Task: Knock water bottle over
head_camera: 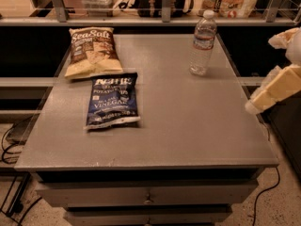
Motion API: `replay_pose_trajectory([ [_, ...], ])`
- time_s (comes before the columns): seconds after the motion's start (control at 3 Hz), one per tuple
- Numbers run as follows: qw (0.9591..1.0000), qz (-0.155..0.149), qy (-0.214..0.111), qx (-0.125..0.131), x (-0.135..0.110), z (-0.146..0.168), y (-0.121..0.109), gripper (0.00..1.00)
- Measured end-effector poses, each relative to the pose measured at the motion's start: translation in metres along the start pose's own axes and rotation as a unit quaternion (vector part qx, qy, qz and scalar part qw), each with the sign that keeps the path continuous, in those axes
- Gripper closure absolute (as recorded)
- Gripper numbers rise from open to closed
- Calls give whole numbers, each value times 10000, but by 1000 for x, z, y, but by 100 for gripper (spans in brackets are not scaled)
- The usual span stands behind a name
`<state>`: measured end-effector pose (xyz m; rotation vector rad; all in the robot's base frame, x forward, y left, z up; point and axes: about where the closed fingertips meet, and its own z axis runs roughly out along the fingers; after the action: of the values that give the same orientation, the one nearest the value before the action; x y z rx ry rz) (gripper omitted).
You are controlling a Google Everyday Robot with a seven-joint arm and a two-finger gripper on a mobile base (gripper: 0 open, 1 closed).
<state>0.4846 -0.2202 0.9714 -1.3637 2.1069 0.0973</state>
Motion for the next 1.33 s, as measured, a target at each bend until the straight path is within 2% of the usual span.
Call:
replay_pose_trajectory([
  [0.33,9974,250,-549,395,-13,18,-37,0],
  [0.67,9925,526,-1031,402,-31,45,-70,0],
  [1.33,9925,525,-1037,385,-31,47,-70,0],
])
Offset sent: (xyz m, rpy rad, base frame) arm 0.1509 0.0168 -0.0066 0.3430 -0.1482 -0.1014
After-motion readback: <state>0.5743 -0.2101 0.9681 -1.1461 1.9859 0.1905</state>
